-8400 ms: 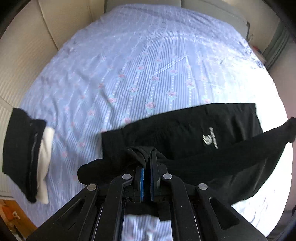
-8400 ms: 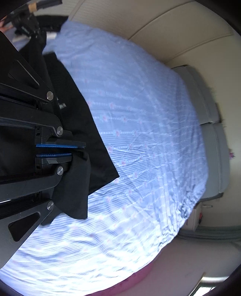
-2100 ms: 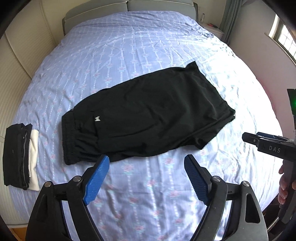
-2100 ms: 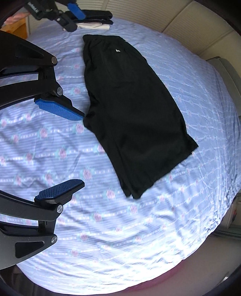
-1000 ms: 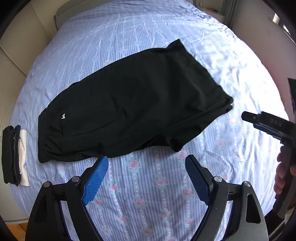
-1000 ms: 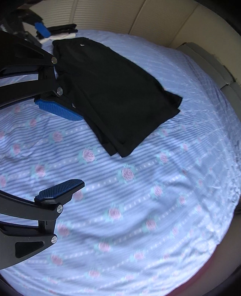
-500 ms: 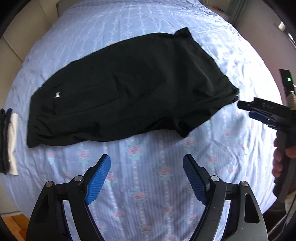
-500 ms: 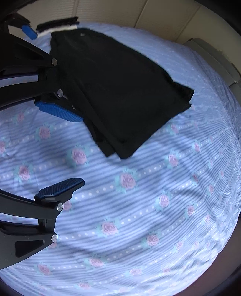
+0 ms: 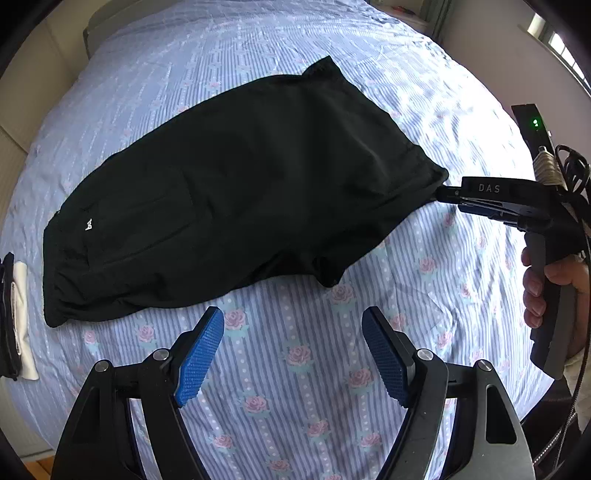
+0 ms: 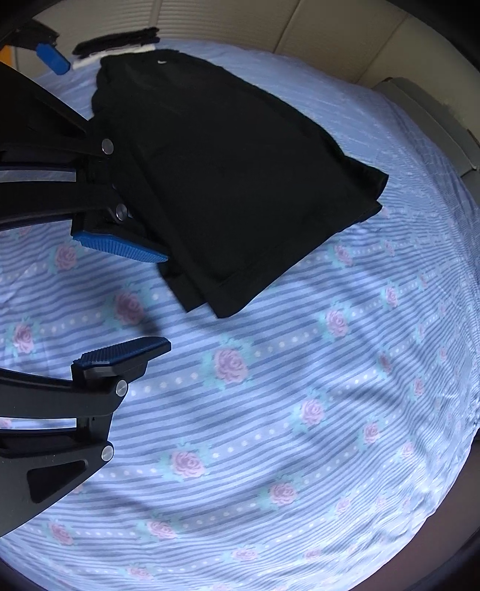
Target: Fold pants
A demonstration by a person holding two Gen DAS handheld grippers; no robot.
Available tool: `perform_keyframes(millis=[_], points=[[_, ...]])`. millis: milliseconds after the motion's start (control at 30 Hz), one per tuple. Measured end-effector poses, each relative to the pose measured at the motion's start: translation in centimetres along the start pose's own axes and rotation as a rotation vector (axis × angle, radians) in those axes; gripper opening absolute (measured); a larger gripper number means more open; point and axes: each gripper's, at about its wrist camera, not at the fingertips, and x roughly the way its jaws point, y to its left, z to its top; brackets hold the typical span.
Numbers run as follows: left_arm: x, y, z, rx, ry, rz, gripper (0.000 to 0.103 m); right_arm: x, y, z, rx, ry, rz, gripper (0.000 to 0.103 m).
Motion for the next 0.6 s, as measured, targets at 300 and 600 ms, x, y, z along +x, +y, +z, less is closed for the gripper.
perform_keyframes(millis=[300,600], points=[[-0.1,0.7,0.6,-0.044,-0.008,-0.007,0.077,2.2,0.2,0.9,0.03,0.042,-0.027,0.044],[0.3,0.0,0.8,-0.056,-0.004,-0.03,0.077,4.0,2.6,2.2,-0.033,0.036,0.038,0.006]])
